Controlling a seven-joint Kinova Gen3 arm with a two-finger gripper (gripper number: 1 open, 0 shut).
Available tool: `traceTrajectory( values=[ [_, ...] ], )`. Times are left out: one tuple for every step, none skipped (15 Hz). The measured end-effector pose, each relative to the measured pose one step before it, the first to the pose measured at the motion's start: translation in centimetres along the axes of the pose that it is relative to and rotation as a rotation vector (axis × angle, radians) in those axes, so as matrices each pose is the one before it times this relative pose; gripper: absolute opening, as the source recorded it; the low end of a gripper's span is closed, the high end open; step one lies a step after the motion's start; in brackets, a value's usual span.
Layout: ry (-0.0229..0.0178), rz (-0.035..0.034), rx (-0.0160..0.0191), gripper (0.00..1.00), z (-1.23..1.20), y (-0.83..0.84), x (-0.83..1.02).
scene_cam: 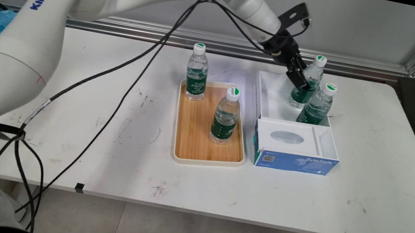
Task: Pick up the green bottle from the white box, then place the picked object on the tray
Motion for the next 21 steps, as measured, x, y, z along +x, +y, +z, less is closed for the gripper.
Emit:
traceTrajectory(
  values=[
    [0.00180,-0.00416,-0.00097,1.00,0.233,-0.040,0.040],
    [0.00294,-0.00639,-0.00190,1.00,0.344,-0.040,0.064],
    [0.00185,-0.00389,-0.00151,1.00,0.226,-0.021,0.053],
    [0.00247,-0.00528,-0.00158,1.00,0.284,-0.022,0.058],
    [0.00324,-0.00527,-0.00103,1.00,0.277,-0.026,0.046],
    [0.00317,-0.00338,-0.00166,0.00,0.260,0.006,0.060],
    [0.00200,-0.00262,-0.00083,0.00,0.171,0.010,0.023],
    [0.00191,-0.00348,-0.00085,0.00,0.155,0.016,0.024],
    [0.00138,-0.00323,-0.00028,0.00,0.060,0.024,-0.034],
    [0.00193,-0.00233,0.00050,0.00,0.033,0.013,0.020],
    [0.00331,-0.00169,0.00097,0.00,0.016,0.040,0.076],
    [0.00413,-0.00110,0.00306,0.00,-0.108,0.029,0.115],
    [0.00562,-0.00160,0.00571,0.00,-0.282,0.000,0.120],
    [0.00549,-0.00021,0.00507,0.00,-0.369,0.033,0.144],
    [0.00816,0.00085,0.00728,0.00,-0.690,0.115,0.228],
    [0.00606,0.00250,0.00415,0.00,-0.591,0.153,0.197],
    [0.00632,0.00506,0.00303,0.00,-0.643,0.241,0.252],
    [0.00844,0.00829,0.00498,0.00,-0.968,0.396,0.417],
    [0.00487,0.00377,0.00365,0.00,-0.654,0.284,0.245],
    [0.00496,0.00427,0.00417,0.00,-0.738,0.335,0.296],
    [0.00580,0.00198,0.00537,0.00,-0.909,0.419,0.374]
  ],
)
